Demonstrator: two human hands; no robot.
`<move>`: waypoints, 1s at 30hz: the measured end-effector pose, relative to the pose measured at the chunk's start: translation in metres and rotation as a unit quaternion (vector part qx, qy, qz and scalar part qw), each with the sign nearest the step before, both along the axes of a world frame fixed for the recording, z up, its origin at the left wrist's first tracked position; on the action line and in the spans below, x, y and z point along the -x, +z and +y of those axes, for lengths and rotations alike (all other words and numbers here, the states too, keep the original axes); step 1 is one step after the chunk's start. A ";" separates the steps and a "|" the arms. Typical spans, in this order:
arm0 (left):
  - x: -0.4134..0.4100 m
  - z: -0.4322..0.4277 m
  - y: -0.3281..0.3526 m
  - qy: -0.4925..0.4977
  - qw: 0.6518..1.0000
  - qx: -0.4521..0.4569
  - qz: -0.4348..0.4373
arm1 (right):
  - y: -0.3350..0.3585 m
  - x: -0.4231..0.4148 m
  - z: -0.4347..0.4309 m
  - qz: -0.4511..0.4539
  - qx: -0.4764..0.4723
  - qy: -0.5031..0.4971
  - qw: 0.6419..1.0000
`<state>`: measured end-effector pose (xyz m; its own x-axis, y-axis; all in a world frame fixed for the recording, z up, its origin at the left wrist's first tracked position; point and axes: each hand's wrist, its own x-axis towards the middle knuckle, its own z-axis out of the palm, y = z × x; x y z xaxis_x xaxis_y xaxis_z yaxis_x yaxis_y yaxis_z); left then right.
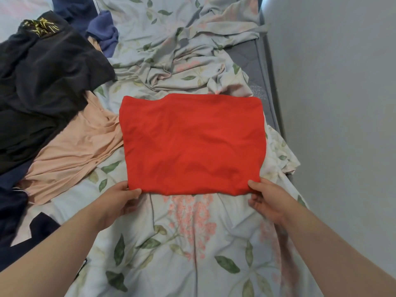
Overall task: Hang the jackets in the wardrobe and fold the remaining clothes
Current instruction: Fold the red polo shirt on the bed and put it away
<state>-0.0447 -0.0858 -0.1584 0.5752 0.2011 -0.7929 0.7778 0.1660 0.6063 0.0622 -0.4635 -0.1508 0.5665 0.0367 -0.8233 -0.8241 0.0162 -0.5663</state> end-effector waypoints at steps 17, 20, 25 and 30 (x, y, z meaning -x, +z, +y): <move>-0.015 0.030 0.025 -0.110 0.973 0.201 0.029 | 0.010 0.001 -0.029 0.024 -0.041 0.108 0.993; -0.013 0.028 0.021 -0.149 0.979 0.132 0.053 | 0.012 0.002 -0.026 0.039 -0.043 0.130 0.990; -0.004 0.037 0.006 -0.021 1.000 -0.011 0.011 | 0.007 0.002 -0.029 0.002 0.051 0.049 0.997; 0.003 0.037 0.005 0.218 0.974 0.029 -0.059 | 0.006 0.006 -0.019 -0.045 0.061 -0.114 0.991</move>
<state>-0.0478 -0.0493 -0.1537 0.5326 0.4043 -0.7436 0.5508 0.5015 0.6672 0.0566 -0.4825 -0.1447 0.6197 -0.1974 -0.7596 -0.7530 0.1233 -0.6464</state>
